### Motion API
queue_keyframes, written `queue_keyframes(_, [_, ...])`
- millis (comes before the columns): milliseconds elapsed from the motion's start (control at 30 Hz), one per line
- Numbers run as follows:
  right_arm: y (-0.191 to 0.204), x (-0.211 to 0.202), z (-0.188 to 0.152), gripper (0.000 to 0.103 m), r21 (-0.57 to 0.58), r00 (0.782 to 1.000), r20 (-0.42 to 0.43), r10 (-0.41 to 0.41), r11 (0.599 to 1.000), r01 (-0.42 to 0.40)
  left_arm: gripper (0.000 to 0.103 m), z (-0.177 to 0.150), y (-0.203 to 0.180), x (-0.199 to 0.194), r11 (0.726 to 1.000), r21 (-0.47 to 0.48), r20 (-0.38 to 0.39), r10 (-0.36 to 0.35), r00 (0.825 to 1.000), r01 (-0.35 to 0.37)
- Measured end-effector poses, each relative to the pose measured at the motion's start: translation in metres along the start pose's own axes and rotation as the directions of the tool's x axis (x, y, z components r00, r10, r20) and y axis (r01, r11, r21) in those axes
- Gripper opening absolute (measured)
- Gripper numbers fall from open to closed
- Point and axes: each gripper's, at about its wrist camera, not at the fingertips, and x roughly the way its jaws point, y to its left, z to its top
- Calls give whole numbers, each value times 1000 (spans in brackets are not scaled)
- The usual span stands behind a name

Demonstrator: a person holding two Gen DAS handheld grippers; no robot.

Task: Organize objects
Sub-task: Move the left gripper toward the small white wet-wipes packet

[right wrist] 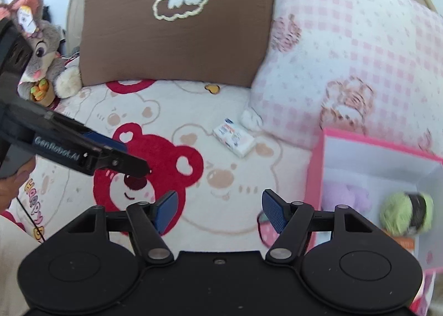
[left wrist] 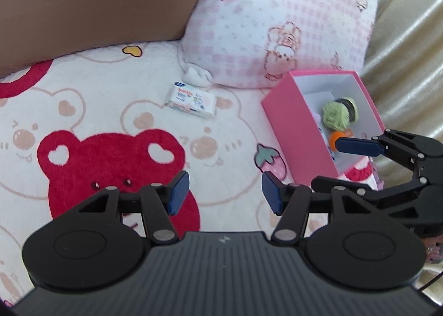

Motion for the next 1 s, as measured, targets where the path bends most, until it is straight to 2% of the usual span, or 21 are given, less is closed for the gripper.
queue_keyframes(100, [-2, 17, 3, 72, -3, 1000, 20, 16, 1000, -16, 57, 9, 8, 11, 1000, -7, 17, 5, 1000, -5])
queue_keyframes(233, [-8, 43, 5, 72, 47, 998, 32, 49, 998, -51, 57, 21, 20, 26, 1000, -25, 40, 11, 999, -10])
queue_keyframes(400, [-12, 73, 5, 72, 63, 998, 64, 8, 998, -13, 57, 35, 35, 52, 999, -37, 50, 32, 998, -30])
queue_keyframes(600, [-12, 108, 6, 72, 102, 995, 100, -16, 995, 5, 57, 48, 58, 79, 997, -74, 102, 44, 994, -36])
queue_keyframes(800, [-17, 142, 5, 72, 165, 989, 145, -34, 986, 10, 57, 57, 69, 111, 995, -50, 109, 88, 990, -83])
queue_keyframes(900, [-22, 161, 6, 72, 185, 992, 121, -30, 983, 7, 57, 59, 74, 122, 996, -80, 136, 37, 990, -26])
queue_keyframes(1000, [-29, 175, 5, 72, 230, 993, 114, -19, 973, -8, 57, 63, 74, 132, 996, -85, 142, 16, 990, -4])
